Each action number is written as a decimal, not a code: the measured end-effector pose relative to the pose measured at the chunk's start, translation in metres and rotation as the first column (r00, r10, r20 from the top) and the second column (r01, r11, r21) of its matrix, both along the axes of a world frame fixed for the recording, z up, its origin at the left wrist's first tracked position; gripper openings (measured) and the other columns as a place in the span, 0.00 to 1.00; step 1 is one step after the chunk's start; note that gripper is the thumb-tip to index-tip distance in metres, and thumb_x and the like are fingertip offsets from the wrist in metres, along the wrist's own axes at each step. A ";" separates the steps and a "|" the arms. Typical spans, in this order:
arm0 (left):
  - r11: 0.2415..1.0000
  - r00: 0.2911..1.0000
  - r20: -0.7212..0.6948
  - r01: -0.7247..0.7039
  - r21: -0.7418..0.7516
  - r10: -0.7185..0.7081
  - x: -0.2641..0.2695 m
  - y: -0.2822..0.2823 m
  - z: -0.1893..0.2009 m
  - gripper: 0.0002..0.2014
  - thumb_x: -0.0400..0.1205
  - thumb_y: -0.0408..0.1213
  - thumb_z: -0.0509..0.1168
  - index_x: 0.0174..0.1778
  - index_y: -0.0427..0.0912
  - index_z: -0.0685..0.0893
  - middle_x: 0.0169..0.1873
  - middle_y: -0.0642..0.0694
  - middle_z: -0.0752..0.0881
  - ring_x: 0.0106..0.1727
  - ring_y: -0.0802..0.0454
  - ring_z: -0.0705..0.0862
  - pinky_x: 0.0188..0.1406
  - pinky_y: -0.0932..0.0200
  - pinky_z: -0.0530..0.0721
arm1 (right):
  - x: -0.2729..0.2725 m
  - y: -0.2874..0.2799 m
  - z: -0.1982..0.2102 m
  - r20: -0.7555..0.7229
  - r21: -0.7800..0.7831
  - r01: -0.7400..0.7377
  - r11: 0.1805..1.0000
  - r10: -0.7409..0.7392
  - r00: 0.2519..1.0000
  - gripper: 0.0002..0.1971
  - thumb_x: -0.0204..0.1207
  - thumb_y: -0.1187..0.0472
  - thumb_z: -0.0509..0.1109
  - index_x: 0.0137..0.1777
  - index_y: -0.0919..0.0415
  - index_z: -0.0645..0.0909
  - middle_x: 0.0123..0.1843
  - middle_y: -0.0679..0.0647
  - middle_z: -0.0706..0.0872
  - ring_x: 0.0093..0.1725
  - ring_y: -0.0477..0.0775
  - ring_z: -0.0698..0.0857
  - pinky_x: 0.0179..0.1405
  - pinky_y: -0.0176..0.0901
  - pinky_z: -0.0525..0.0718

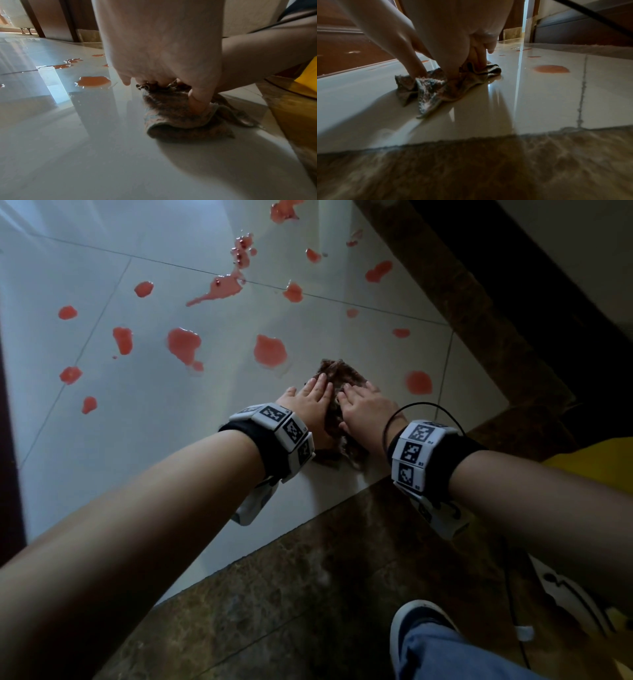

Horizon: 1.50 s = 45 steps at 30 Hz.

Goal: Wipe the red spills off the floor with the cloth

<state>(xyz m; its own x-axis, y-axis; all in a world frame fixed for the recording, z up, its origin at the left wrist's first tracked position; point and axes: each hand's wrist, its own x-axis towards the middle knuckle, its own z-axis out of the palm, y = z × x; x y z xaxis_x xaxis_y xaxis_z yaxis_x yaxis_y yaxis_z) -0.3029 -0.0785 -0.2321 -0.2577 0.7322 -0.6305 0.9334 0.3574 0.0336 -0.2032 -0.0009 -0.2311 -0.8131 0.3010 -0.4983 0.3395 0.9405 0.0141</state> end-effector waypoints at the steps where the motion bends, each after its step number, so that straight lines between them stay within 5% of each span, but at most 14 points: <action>1: 1.000 1.000 -0.001 0.005 -0.002 -0.005 0.000 0.003 0.000 0.48 0.79 0.62 0.57 0.83 0.38 0.40 0.84 0.42 0.40 0.85 0.48 0.43 0.82 0.46 0.50 | 0.001 0.002 0.000 0.002 0.006 0.003 1.000 -0.003 1.000 0.29 0.86 0.56 0.52 0.82 0.69 0.52 0.84 0.66 0.56 0.83 0.60 0.57 0.83 0.51 0.48; 12: 0.993 0.990 0.085 -0.116 -0.001 0.116 0.012 0.019 0.006 0.47 0.80 0.57 0.60 0.83 0.38 0.40 0.84 0.42 0.38 0.85 0.49 0.42 0.83 0.50 0.51 | 0.009 0.012 -0.002 0.002 0.051 -0.026 0.998 0.026 1.000 0.26 0.87 0.61 0.48 0.82 0.72 0.52 0.83 0.69 0.57 0.83 0.63 0.58 0.83 0.54 0.47; 25: 1.000 0.999 0.041 -0.026 -0.018 0.026 0.026 0.044 0.001 0.48 0.79 0.54 0.63 0.83 0.40 0.38 0.84 0.43 0.38 0.85 0.48 0.41 0.83 0.47 0.47 | 0.026 0.035 -0.005 0.001 0.074 0.043 0.996 -0.044 0.999 0.26 0.87 0.59 0.49 0.81 0.73 0.52 0.82 0.70 0.58 0.82 0.65 0.59 0.83 0.53 0.48; 45: 0.998 0.986 0.160 -0.055 0.019 0.051 0.049 0.087 -0.003 0.51 0.78 0.51 0.68 0.83 0.37 0.37 0.83 0.42 0.36 0.85 0.46 0.39 0.82 0.43 0.48 | 0.050 0.066 -0.004 0.069 0.184 0.116 0.976 -0.131 0.989 0.26 0.88 0.59 0.47 0.82 0.71 0.50 0.84 0.67 0.55 0.83 0.63 0.55 0.83 0.55 0.44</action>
<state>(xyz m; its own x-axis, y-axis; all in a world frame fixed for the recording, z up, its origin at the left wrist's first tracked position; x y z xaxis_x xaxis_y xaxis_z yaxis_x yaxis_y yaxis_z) -0.2544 0.0088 -0.2352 -0.1937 0.7351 -0.6497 0.8952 0.4034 0.1896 -0.1527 0.0650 -0.2353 -0.7235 0.4868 -0.4895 0.4437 0.8711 0.2106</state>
